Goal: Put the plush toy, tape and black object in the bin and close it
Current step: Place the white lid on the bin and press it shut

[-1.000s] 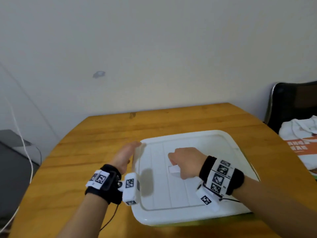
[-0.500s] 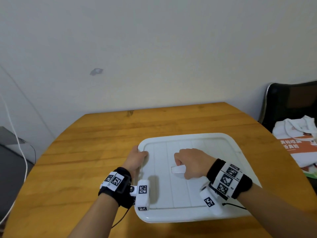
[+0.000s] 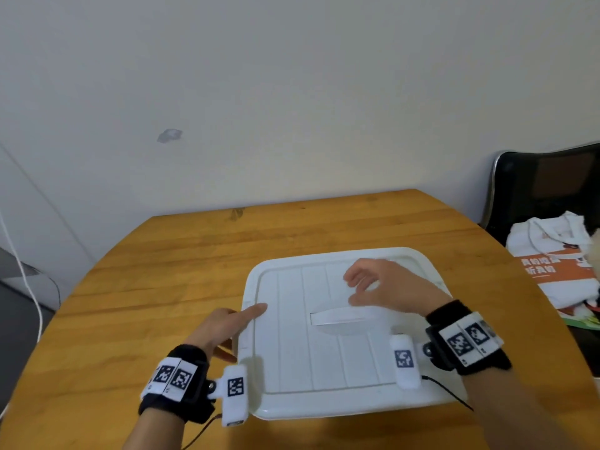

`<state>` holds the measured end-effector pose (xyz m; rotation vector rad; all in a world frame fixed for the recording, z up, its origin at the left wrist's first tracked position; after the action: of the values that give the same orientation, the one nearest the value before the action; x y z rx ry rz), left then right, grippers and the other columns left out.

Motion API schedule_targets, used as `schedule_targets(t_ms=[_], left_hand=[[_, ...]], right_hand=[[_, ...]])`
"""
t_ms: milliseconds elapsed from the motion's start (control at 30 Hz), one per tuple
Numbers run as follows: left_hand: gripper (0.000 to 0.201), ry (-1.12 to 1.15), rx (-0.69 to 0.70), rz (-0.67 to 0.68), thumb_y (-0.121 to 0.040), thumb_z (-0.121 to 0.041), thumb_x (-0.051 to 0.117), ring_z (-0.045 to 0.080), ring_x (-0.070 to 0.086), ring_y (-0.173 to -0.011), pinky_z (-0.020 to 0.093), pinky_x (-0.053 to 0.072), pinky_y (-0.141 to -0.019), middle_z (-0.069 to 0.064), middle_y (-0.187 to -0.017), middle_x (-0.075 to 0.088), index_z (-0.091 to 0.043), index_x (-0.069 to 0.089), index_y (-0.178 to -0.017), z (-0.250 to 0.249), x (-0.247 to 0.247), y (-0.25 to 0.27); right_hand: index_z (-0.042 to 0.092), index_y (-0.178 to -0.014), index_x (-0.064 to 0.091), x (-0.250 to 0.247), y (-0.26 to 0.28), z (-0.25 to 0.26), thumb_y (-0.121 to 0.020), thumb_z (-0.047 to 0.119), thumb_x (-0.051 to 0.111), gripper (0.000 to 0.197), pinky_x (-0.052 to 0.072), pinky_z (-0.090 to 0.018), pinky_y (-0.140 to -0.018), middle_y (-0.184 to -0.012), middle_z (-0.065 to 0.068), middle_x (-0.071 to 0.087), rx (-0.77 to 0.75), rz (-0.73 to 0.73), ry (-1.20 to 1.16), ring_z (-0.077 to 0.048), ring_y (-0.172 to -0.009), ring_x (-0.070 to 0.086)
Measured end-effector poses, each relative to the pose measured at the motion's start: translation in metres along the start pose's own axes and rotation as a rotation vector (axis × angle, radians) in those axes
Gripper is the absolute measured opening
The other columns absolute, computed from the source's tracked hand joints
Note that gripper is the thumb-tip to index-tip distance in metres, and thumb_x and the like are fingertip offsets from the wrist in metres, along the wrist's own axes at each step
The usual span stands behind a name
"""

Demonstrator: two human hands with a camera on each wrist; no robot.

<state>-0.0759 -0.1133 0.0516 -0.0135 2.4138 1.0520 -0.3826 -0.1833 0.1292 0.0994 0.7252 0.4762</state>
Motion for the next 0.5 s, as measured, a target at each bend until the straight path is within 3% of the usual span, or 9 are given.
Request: schedule_targets(t_ms=[100, 167, 300, 367, 433, 500], left_hand=[[0.068, -0.032, -0.032, -0.016, -0.073, -0.066, 0.072, 0.028, 0.078, -0.076, 0.031, 0.06, -0.055, 0.007, -0.081, 0.081, -0.003, 0.077, -0.097, -0.003, -0.005, 0.003], [0.072, -0.068, -0.048, -0.056, -0.07, -0.066, 0.075, 0.032, 0.078, -0.076, 0.037, 0.064, -0.063, 0.012, -0.08, 0.081, 0.002, 0.076, -0.096, -0.007, -0.01, 0.001], [0.071, -0.183, -0.03, -0.162, -0.068, -0.065, 0.077, 0.029, 0.077, -0.067, 0.038, 0.065, -0.063, 0.012, -0.078, 0.079, 0.002, 0.074, -0.092, -0.015, -0.017, 0.002], [0.071, -0.315, -0.019, -0.215, -0.07, -0.067, 0.073, 0.027, 0.076, -0.069, 0.038, 0.064, -0.066, 0.011, -0.085, 0.077, 0.0, 0.07, -0.095, -0.02, -0.021, 0.003], [0.074, -0.399, -0.014, -0.255, -0.07, -0.069, 0.071, 0.027, 0.074, -0.075, 0.039, 0.064, -0.071, 0.01, -0.091, 0.075, -0.002, 0.065, -0.1, -0.023, -0.021, 0.002], [0.067, -0.487, 0.014, -0.295, -0.072, -0.068, 0.069, 0.026, 0.074, -0.074, 0.04, 0.063, -0.075, 0.008, -0.085, 0.075, -0.005, 0.066, -0.095, -0.029, -0.019, 0.003]], right_hand=[[0.025, -0.1, 0.072, -0.038, 0.016, -0.024, -0.082, 0.026, 0.083, 0.021, 0.054, -0.026, -0.082, -0.102, 0.007, 0.074, 0.075, -0.229, -0.165, -0.01, -0.094, 0.07], [0.023, -0.099, 0.073, -0.055, 0.029, -0.041, -0.085, 0.024, 0.08, 0.016, 0.051, -0.024, -0.083, -0.102, 0.007, 0.074, 0.117, -0.35, -0.271, -0.009, -0.097, 0.069], [0.022, -0.112, 0.068, -0.074, 0.056, -0.072, -0.088, 0.029, 0.076, 0.027, 0.049, -0.032, -0.091, -0.113, 0.008, 0.068, 0.256, -0.579, -0.193, -0.016, -0.111, 0.064], [0.019, -0.129, 0.06, -0.073, 0.065, -0.087, -0.089, 0.034, 0.073, 0.044, 0.046, -0.035, -0.089, -0.127, 0.003, 0.062, 0.392, -0.58, -0.092, -0.021, -0.119, 0.058], [0.012, -0.138, 0.052, -0.069, 0.068, -0.1, -0.087, 0.038, 0.073, 0.061, 0.046, -0.038, -0.087, -0.132, -0.007, 0.059, 0.508, -0.529, 0.012, -0.029, -0.117, 0.058], [0.008, -0.143, 0.046, -0.066, 0.07, -0.112, -0.086, 0.039, 0.075, 0.071, 0.047, -0.043, -0.091, -0.135, -0.014, 0.057, 0.576, -0.494, 0.022, -0.034, -0.117, 0.057]])
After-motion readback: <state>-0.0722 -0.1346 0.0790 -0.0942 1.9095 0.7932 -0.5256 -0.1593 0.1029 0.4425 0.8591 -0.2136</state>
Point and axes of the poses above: each hand's wrist, its own y-axis away from the middle knuckle, its own x-axis out of the palm, z = x × y, the point moved 9 cm from there along -y, towards the middle knuckle
